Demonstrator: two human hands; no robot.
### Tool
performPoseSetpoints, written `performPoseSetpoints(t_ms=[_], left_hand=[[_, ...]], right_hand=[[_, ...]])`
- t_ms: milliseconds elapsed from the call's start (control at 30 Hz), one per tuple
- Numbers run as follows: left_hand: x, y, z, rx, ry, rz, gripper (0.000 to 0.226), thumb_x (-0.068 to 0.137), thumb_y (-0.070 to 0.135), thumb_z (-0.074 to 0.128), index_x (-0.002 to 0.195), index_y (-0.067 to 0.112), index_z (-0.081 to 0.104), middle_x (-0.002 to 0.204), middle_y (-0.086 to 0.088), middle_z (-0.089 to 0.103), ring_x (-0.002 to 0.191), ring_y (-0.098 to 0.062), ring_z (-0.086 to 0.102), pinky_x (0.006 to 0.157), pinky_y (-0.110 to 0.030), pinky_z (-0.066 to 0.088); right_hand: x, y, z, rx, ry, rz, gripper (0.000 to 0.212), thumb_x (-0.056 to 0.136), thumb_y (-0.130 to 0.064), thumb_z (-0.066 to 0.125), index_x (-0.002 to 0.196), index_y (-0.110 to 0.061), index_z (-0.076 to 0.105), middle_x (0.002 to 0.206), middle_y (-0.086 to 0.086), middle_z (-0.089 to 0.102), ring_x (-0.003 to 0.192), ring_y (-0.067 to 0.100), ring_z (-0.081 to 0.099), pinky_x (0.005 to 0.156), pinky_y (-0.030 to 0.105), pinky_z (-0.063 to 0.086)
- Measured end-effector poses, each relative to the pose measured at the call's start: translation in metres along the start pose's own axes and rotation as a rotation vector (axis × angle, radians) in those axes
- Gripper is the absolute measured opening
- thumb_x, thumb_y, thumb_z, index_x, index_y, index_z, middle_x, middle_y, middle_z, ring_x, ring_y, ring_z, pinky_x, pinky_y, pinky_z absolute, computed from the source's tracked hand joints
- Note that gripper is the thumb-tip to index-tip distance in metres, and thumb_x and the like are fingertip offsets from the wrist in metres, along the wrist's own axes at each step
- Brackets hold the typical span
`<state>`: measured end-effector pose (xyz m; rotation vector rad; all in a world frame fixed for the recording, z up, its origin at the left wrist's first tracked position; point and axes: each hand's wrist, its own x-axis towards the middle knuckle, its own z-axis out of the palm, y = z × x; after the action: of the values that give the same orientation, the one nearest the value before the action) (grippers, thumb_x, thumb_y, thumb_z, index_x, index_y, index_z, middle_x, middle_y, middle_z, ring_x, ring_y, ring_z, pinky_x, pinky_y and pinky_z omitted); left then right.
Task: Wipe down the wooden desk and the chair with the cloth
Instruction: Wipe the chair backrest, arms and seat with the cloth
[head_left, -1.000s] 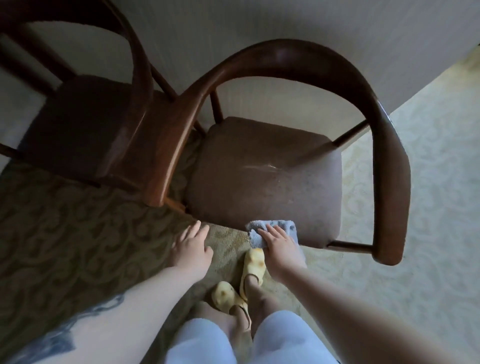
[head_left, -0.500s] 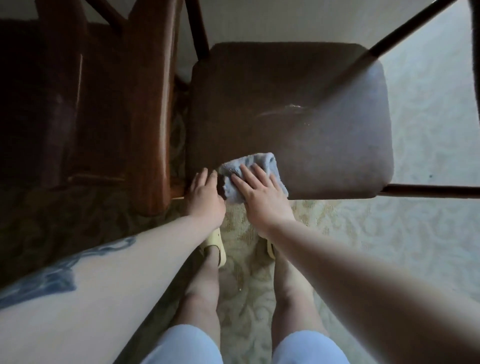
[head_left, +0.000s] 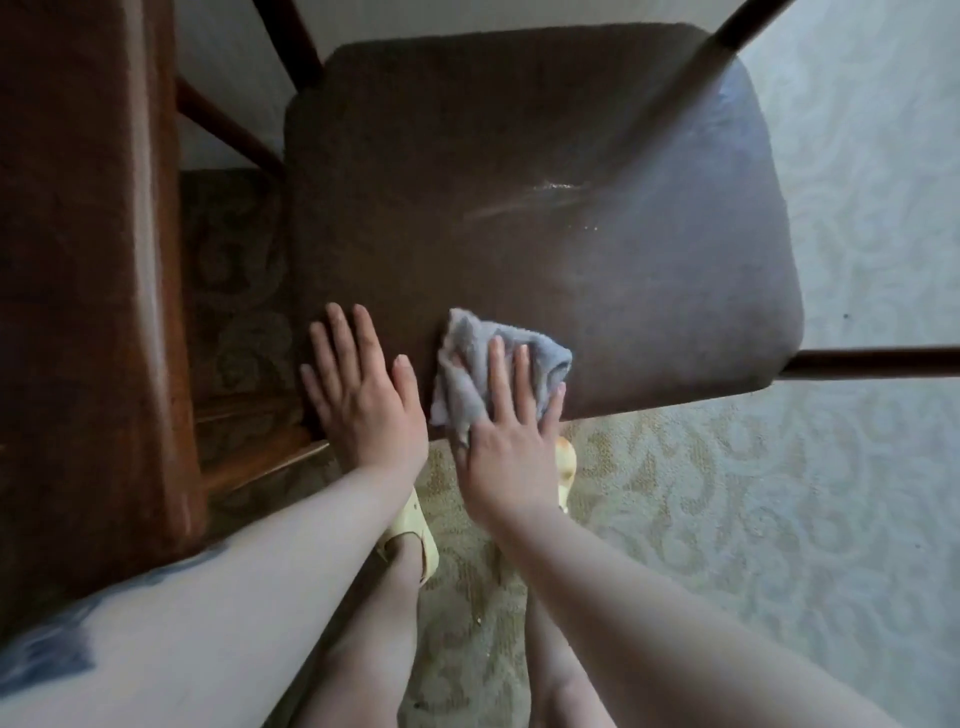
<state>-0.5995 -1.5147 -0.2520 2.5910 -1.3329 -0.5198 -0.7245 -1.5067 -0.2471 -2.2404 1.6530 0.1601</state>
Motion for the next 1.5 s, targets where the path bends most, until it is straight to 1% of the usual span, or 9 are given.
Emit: performPoseSetpoints(t_ms=[133, 300, 467, 633, 800, 933, 1133, 1333, 1500], left_hand=[[0.001, 0.007, 0.003, 0.044, 0.006, -0.069, 0.058, 0.101, 0.028, 0.034, 0.155, 0.016, 0.015, 0.163, -0.006, 0.005, 0.149, -0.026, 0.002, 0.118, -0.048, 0.0], [0.001, 0.021, 0.006, 0.075, -0.018, 0.086, 0.06, 0.098, 0.031, 0.033, 0.154, 0.018, 0.017, 0.163, -0.004, 0.007, 0.149, -0.024, 0.003, 0.118, -0.046, 0.001], [-0.002, 0.027, 0.022, 0.115, -0.052, 0.081, 0.069, 0.095, 0.026, 0.048, 0.155, 0.015, 0.014, 0.163, -0.004, 0.007, 0.149, -0.023, 0.003, 0.118, -0.045, 0.001], [-0.008, 0.034, 0.024, 0.147, -0.037, 0.205, 0.068, 0.093, 0.039, 0.027, 0.154, 0.012, 0.016, 0.162, -0.008, 0.011, 0.148, -0.024, 0.008, 0.118, -0.041, 0.001], [-0.017, 0.054, 0.034, 0.188, -0.041, 0.328, 0.071, 0.083, 0.029, 0.039, 0.15, 0.009, 0.029, 0.16, -0.008, 0.019, 0.146, -0.022, 0.011, 0.117, -0.039, 0.001], [-0.014, 0.082, 0.042, 0.179, -0.045, 0.417, 0.063, 0.094, 0.034, 0.03, 0.153, 0.013, 0.023, 0.16, -0.004, 0.02, 0.146, -0.02, 0.013, 0.116, -0.042, 0.009], [-0.013, 0.104, 0.063, 0.226, -0.038, 0.381, 0.069, 0.089, 0.033, 0.032, 0.153, 0.012, 0.019, 0.16, -0.005, 0.019, 0.146, -0.019, 0.012, 0.117, -0.041, 0.008], [-0.013, 0.106, 0.063, 0.208, -0.036, 0.37, 0.061, 0.097, 0.036, 0.026, 0.154, 0.014, 0.019, 0.161, -0.004, 0.017, 0.147, -0.019, 0.012, 0.117, -0.041, 0.006], [-0.016, 0.107, 0.063, 0.207, -0.014, 0.343, 0.061, 0.096, 0.034, 0.028, 0.154, 0.013, 0.021, 0.161, -0.004, 0.018, 0.147, -0.019, 0.015, 0.117, -0.041, 0.008]], right_hand=[[0.03, 0.036, -0.013, -0.105, -0.054, -0.441, 0.069, 0.092, -0.04, 0.048, 0.154, -0.035, 0.018, 0.163, -0.004, 0.005, 0.15, 0.021, -0.005, 0.118, 0.057, 0.001], [0.01, 0.043, -0.01, 0.009, 0.046, 0.244, 0.069, 0.094, -0.04, 0.043, 0.156, -0.032, 0.013, 0.162, 0.003, -0.009, 0.149, 0.025, -0.012, 0.116, 0.059, 0.0], [0.05, 0.057, -0.019, -0.109, -0.061, -0.396, 0.069, 0.088, -0.036, 0.041, 0.154, -0.035, 0.02, 0.163, -0.003, 0.005, 0.15, 0.021, 0.001, 0.118, 0.054, -0.003], [0.013, 0.059, -0.012, -0.003, 0.052, 0.209, 0.074, 0.091, -0.041, 0.039, 0.156, -0.033, 0.005, 0.163, 0.001, -0.007, 0.15, 0.024, -0.011, 0.118, 0.055, -0.005], [0.044, 0.101, -0.027, -0.132, -0.044, -0.318, 0.071, 0.092, -0.041, 0.044, 0.155, -0.037, 0.011, 0.163, -0.005, 0.0, 0.15, 0.018, -0.005, 0.119, 0.051, -0.002], [0.025, 0.146, -0.032, 0.017, 0.099, 0.509, 0.063, 0.1, -0.04, 0.036, 0.155, -0.033, 0.006, 0.16, -0.001, -0.014, 0.15, 0.024, -0.009, 0.118, 0.058, 0.0], [0.052, 0.135, -0.04, -0.076, -0.027, -0.198, 0.07, 0.094, -0.042, 0.043, 0.154, -0.039, 0.008, 0.163, -0.004, -0.005, 0.15, 0.021, -0.006, 0.118, 0.05, -0.009], [0.054, 0.181, -0.054, 0.007, 0.036, 0.577, 0.076, 0.096, -0.031, 0.043, 0.154, -0.035, -0.006, 0.162, 0.002, -0.018, 0.148, 0.024, -0.017, 0.117, 0.055, -0.01], [0.059, 0.181, -0.049, -0.129, 0.005, -0.076, 0.07, 0.092, -0.043, 0.036, 0.155, -0.039, 0.005, 0.164, -0.002, -0.003, 0.15, 0.022, -0.008, 0.118, 0.053, -0.006]])
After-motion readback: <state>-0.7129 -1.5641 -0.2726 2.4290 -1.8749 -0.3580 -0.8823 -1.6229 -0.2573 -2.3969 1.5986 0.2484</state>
